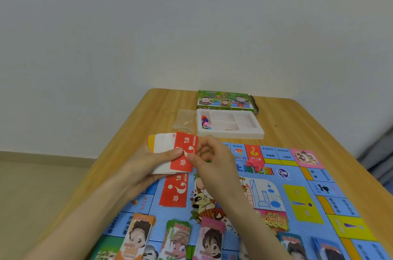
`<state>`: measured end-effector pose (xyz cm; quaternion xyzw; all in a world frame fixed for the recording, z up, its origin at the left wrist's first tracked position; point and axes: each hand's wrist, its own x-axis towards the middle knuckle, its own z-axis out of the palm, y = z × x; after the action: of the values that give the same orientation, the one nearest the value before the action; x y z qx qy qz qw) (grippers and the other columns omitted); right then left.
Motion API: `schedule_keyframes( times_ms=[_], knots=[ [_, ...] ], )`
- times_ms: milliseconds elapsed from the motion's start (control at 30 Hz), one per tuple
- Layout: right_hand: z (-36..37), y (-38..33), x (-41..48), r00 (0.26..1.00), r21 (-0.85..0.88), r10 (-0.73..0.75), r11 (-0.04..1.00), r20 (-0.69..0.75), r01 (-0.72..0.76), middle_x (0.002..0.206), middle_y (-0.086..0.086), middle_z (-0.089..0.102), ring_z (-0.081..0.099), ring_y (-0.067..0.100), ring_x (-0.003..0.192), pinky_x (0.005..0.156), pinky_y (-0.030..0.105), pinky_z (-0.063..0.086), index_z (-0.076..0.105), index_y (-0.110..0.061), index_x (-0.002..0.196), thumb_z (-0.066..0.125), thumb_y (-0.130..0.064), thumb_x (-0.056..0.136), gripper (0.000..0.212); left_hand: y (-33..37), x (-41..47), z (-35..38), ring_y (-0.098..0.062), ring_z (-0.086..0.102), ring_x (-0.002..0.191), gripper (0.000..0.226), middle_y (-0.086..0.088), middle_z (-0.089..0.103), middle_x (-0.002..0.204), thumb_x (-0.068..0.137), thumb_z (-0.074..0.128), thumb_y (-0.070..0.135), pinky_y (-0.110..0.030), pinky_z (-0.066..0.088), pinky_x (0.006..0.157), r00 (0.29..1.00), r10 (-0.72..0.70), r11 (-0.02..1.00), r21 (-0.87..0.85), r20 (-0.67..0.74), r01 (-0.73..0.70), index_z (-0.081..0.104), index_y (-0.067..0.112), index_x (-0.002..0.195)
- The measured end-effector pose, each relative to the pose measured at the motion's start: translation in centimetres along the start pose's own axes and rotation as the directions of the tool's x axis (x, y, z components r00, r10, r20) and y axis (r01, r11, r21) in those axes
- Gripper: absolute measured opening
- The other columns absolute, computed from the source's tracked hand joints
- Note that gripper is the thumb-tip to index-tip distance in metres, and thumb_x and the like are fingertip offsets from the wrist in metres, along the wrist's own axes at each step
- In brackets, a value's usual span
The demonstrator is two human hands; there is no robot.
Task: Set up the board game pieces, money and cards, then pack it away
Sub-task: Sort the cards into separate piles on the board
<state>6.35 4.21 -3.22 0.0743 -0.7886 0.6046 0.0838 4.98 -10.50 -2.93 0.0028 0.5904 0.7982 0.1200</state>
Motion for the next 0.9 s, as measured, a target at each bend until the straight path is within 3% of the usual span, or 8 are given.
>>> schedule_keyframes(
  times_ms=[133,267,333,400,533,733,833,900],
  knots=[
    [-0.3,-0.1,0.0,0.998,0.037,0.033,0.999,-0.061,-0.03,0.08,0.017,0.062,0.054,0.017,0.064,0.057,0.033,0.046,0.046,-0.017,0.087,0.056,-0.007,0.091,0.015,0.2,0.0,0.1,-0.019,0.072,0.07,0.039,-0.011,0.075,0.086,0.058,0.078,0.013,-0.028,0.058,0.055,0.998,-0.01,0.999,-0.037,-0.064,0.008,0.067,0.011,0.096],
    [-0.4,0.0,-0.1,0.998,-0.022,0.01,1.0,-0.066,-0.012,0.073,0.025,0.059,0.051,0.021,0.059,0.056,0.041,0.046,0.037,-0.03,0.104,0.055,-0.006,0.091,0.033,0.3,0.5,-0.4,-0.012,0.071,0.062,0.027,-0.005,0.074,0.074,0.07,0.071,0.009,-0.024,0.058,0.052,0.968,-0.017,0.993,-0.115,-0.249,-0.012,0.063,0.011,0.096],
    [-0.4,0.1,-0.2,1.0,-0.061,0.025,0.998,0.015,-0.024,0.07,0.021,0.059,0.054,0.013,0.054,0.054,0.035,0.048,0.039,-0.032,0.097,0.056,-0.006,0.09,0.032,0.2,0.7,-0.7,-0.009,0.069,0.058,0.017,-0.001,0.074,0.069,0.077,0.07,0.009,-0.021,0.056,0.05,0.946,-0.004,0.994,-0.107,-0.324,-0.033,0.064,0.014,0.093],
    [-0.3,0.2,-0.2,0.992,-0.127,0.061,0.991,0.112,-0.046,0.068,0.013,0.06,0.055,0.003,0.049,0.05,0.021,0.046,0.043,-0.03,0.087,0.058,-0.007,0.089,0.027,0.1,0.9,-0.9,-0.008,0.069,0.057,0.013,0.0,0.073,0.067,0.08,0.07,0.01,-0.021,0.056,0.049,0.932,0.006,0.995,-0.094,-0.361,-0.043,0.064,0.014,0.09],
    [-0.1,0.4,-0.4,0.951,-0.286,0.141,0.956,0.277,-0.059,0.075,0.007,0.065,0.059,0.002,0.064,0.057,0.018,0.049,0.048,-0.027,0.089,0.061,-0.017,0.09,0.017,0.1,0.7,-0.7,-0.009,0.069,0.056,0.012,-0.001,0.073,0.067,0.08,0.07,0.009,-0.021,0.054,0.045,0.931,0.029,0.996,-0.073,-0.364,-0.06,0.064,0.013,0.09],
    [0.5,0.6,-0.7,0.919,-0.371,0.137,0.929,0.37,0.011,0.07,-0.004,0.059,0.057,0.004,0.073,0.052,0.01,0.036,0.058,-0.019,0.109,0.061,-0.022,0.091,0.018,0.1,0.7,-0.6,-0.014,0.071,0.063,0.019,-0.006,0.075,0.076,0.079,0.071,0.007,-0.024,0.056,0.049,0.952,-0.009,0.997,-0.071,-0.307,-0.014,0.065,0.009,0.096],
    [0.7,0.8,-0.8,0.914,-0.439,0.144,0.898,0.38,0.042,0.082,-0.001,0.064,0.057,0.008,0.076,0.063,0.016,0.045,0.063,-0.018,0.114,0.065,-0.027,0.088,0.027,-0.1,0.5,-0.3,-0.016,0.072,0.067,0.021,-0.008,0.075,0.081,0.078,0.07,0.006,-0.026,0.059,0.055,0.969,-0.001,1.0,-0.024,-0.247,-0.005,0.066,0.008,0.098],
    [0.7,0.7,-0.8,0.913,-0.515,0.145,0.854,0.381,0.08,0.101,0.003,0.067,0.058,0.011,0.085,0.076,0.025,0.049,0.064,-0.02,0.116,0.067,-0.032,0.085,0.033,-0.1,0.4,-0.2,-0.017,0.073,0.071,0.025,-0.009,0.075,0.086,0.076,0.071,0.007,-0.028,0.06,0.06,0.976,0.01,1.0,-0.005,-0.22,-0.011,0.066,0.008,0.1]
  ],
)
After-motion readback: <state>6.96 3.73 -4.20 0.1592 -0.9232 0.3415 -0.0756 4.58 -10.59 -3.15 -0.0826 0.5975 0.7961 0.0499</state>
